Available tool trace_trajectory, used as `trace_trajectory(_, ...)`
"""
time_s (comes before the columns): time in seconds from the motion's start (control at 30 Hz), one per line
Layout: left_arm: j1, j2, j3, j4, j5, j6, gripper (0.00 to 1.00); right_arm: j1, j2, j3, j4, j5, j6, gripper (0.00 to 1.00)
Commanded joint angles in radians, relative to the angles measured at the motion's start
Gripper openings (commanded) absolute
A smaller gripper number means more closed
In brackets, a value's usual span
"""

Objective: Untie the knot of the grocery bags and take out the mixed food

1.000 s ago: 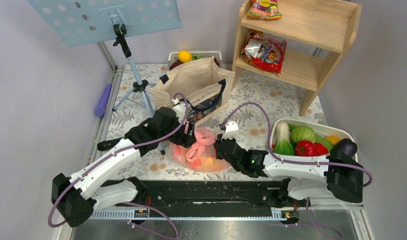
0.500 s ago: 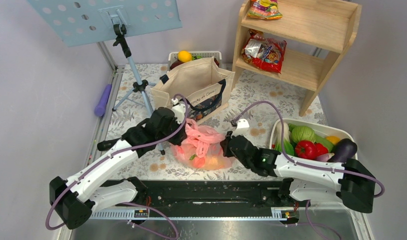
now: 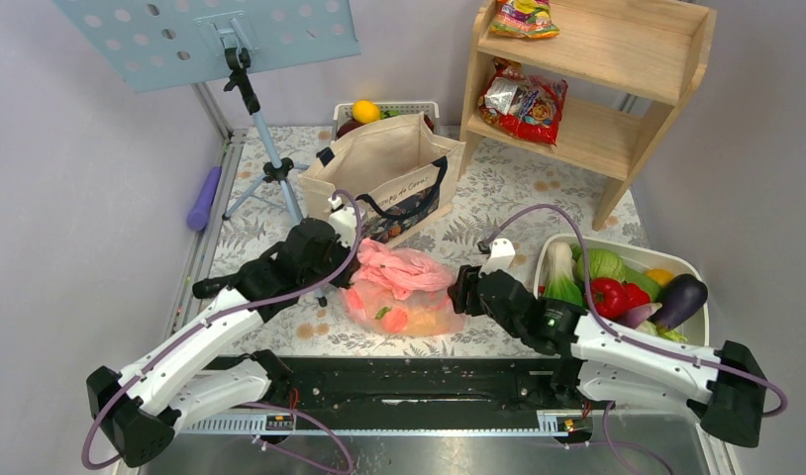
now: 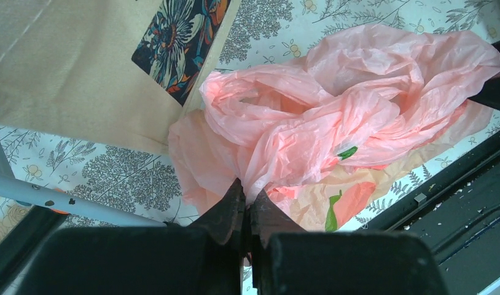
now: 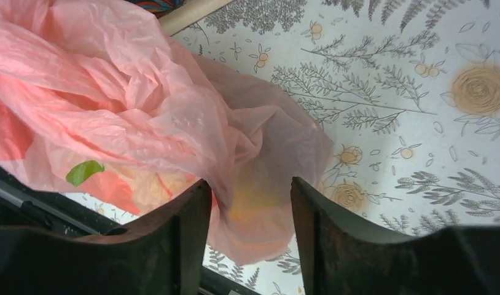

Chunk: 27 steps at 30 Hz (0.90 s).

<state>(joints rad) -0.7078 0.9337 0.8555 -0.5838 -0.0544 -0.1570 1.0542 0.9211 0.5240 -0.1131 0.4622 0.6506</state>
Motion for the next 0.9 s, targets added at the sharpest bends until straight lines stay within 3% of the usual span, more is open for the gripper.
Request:
trace_trajectory(0.0, 0.004, -0.059, -0.022, 0.047, 0.018, 0.018, 0.00, -0.009, -0.098, 0.076, -0.073, -0.030, -0.131, 0.66)
trace_trajectory(0.1, 0.004, -0.060, -0.022, 0.050, 0.034, 0.014, 0.00, -0.009, -0.100, 0.136, -0.108, -0.044, -0.222, 0.76)
trace_trajectory(0.23, 0.005, -0.052, -0.018, 0.042, 0.032, 0.015, 0.00, -0.007, -0.036, 0.259, -0.144, -0.122, -0.330, 0.79)
trace_trajectory(0.3, 0.004, -0.050, -0.018, 0.041, 0.030, 0.014, 0.00, -0.004, 0.009, 0.304, -0.134, -0.135, -0.377, 0.88)
trace_trajectory(0.53, 0.004, -0.050, -0.018, 0.038, 0.018, 0.014, 0.00, 0.077, 0.249, 0.531, -0.212, -0.111, -0.482, 0.82)
trace_trajectory(0.7, 0.004, -0.049, -0.018, 0.036, 0.017, 0.013, 0.00, 0.148, 0.356, 0.557, -0.171, -0.123, -0.482, 0.83)
trace_trajectory(0.87, 0.004, -0.051, -0.015, 0.037, 0.017, 0.009, 0.00, 0.164, 0.443, 0.555, -0.166, -0.060, -0.426, 0.78)
